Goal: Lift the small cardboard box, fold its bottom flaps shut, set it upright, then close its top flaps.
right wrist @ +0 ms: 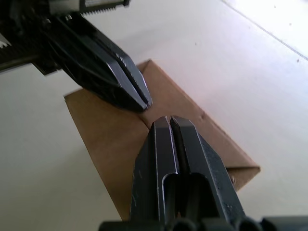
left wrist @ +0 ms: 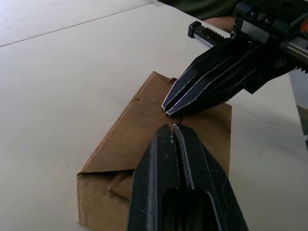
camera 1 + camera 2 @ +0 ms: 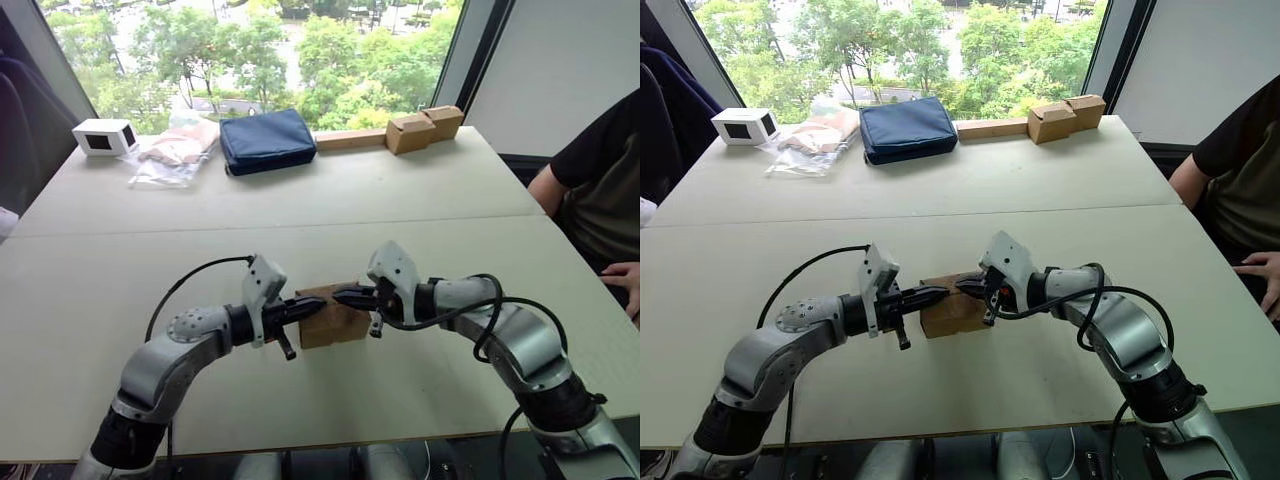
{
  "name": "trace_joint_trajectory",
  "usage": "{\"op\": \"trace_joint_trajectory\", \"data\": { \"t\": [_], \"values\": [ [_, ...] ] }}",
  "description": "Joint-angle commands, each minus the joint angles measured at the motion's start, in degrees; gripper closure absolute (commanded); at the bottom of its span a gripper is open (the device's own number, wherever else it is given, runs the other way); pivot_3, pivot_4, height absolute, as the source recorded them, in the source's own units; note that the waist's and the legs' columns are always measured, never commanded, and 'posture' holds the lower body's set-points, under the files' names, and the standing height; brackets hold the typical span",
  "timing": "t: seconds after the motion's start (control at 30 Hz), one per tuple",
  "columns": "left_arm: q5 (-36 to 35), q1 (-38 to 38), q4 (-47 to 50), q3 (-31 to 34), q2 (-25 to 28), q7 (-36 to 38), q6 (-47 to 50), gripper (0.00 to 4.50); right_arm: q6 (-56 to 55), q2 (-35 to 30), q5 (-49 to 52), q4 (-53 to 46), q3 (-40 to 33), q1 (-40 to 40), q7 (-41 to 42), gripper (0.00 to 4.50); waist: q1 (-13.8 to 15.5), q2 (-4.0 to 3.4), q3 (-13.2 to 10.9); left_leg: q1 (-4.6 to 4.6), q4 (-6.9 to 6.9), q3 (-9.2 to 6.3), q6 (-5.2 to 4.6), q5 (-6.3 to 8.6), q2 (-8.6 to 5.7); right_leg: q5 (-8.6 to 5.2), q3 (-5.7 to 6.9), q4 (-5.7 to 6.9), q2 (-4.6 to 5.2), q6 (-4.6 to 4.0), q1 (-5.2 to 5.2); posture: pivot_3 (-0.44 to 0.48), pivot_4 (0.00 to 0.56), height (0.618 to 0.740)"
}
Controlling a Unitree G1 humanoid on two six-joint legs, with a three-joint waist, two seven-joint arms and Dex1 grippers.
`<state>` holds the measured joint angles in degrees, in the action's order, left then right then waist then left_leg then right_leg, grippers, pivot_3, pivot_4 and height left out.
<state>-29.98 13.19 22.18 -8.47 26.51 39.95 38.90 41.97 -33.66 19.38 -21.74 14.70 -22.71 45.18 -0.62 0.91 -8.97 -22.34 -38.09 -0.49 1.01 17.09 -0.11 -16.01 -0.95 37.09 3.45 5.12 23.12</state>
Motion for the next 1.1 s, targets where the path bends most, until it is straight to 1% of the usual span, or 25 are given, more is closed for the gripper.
{"op": "trace_joint_trajectory", "data": {
  "t": [0.03, 0.43, 0.6, 0.67, 0.73, 0.83, 0.87, 0.97, 1.03, 1.1],
  "values": [
    [1.6, 0.3, -0.3, -0.8, 0.1, 0.2, -1.3, 4.45, -1.3, -0.2, -1.5, 0.6, 0.4, 0.7, -0.4, 4.5, 0.0, 0.0, 0.0, 0.0, 0.0, 0.0, 0.0, 0.0, 0.0, 0.0, 0.01, 0.0, -0.01, 0.0, 0.0, 0.0, 0.15, 0.74],
    [0.9, -0.1, -0.3, 0.3, 0.0, 0.4, -1.4, 4.45, -2.3, 0.5, -0.6, 1.4, -1.1, 0.8, -0.5, 4.5, 0.0, 0.0, 0.0, 0.02, 0.0, -0.01, 0.0, 0.0, 0.0, 0.0, 0.01, 0.0, -0.01, 0.0, -0.03, 0.0, 0.15, 0.74],
    [-4.1, -0.7, 2.9, 6.6, -0.4, -0.8, -0.6, 4.45, -4.0, 3.8, 5.9, -0.4, -9.5, 1.2, -1.3, 4.5, 0.0, 0.01, 0.0, 0.02, 0.0, -0.01, 0.0, 0.0, 0.01, 0.0, 0.01, 0.01, -0.01, 0.01, -0.02, 0.0, 0.15, 0.74],
    [-3.4, -1.6, 4.9, 9.7, 0.5, -3.0, -1.4, 4.45, -5.0, 4.3, 7.4, -1.1, -13.4, 1.5, -2.2, 4.5, 0.0, 0.01, 0.0, -0.01, 0.0, -0.01, 0.0, 0.0, 0.02, 0.0, 0.0, 0.01, -0.01, 0.01, 0.01, 0.0, 0.15, 0.74],
    [0.0, -3.6, 5.5, 11.7, 3.7, -3.0, -3.9, 4.45, -2.5, 4.2, 11.6, -1.8, -18.8, 1.7, -3.2, 4.5, 0.0, 0.01, 0.0, -0.01, 0.0, -0.02, 0.0, 0.0, 0.02, 0.0, 0.01, 0.01, -0.01, 0.01, 0.02, 0.0, 0.15, 0.74],
    [-2.7, -5.3, 5.8, 16.1, 5.8, -3.2, -2.1, 4.45, 0.0, 1.6, 14.1, -2.1, -22.9, 3.0, -3.1, 4.5, 0.0, -0.01, 0.0, 0.0, 0.03, -0.01, 0.0, 0.0, 0.02, 0.0, 0.0, 0.0, 0.0, 0.01, 0.01, 0.0, 0.15, 0.74],
    [-4.2, -6.2, 6.1, 17.6, 6.4, -2.9, -1.1, 4.45, 0.7, 0.2, 14.5, -2.2, -24.0, 4.2, -2.8, 4.5, 0.1, -0.01, 0.0, 0.0, 0.03, -0.01, 0.0, 0.0, 0.02, 0.0, 0.0, 0.0, 0.0, 0.0, 0.01, 0.0, 0.15, 0.74],
    [0.4, -13.4, 6.7, 17.5, 11.7, -0.5, -3.1, 4.45, 0.6, -4.8, 13.1, -2.7, -24.9, 9.2, -0.8, 4.5, 0.0, -0.03, 0.0, -0.01, 0.03, -0.01, -0.02, 0.02, 0.01, 0.0, 0.0, -0.05, 0.06, 0.0, -0.02, 0.0, 0.15, 0.74],
    [-2.5, -19.3, 8.9, 19.8, 12.0, 0.0, -1.8, 4.45, 0.9, -6.6, 13.5, -4.2, -25.5, 13.2, -0.5, 4.5, -0.1, -0.07, 0.0, -0.01, 0.06, 0.03, -0.08, 0.05, 0.0, -0.01, -0.02, -0.09, 0.1, -0.01, -0.02, 0.0, 0.15, 0.74],
    [-3.6, -26.4, 11.2, 21.9, 12.0, 1.1, -2.2, 4.45, 1.8, -7.7, 14.5, -6.3, -26.5, 18.1, -0.1, 4.5, -0.2, -0.05, -0.1, -0.02, 0.07, 0.06, -0.1, 0.06, 0.02, -0.01, -0.03, -0.13, 0.12, -0.02, -0.01, 0.0, 0.15, 0.74]
  ]
}}
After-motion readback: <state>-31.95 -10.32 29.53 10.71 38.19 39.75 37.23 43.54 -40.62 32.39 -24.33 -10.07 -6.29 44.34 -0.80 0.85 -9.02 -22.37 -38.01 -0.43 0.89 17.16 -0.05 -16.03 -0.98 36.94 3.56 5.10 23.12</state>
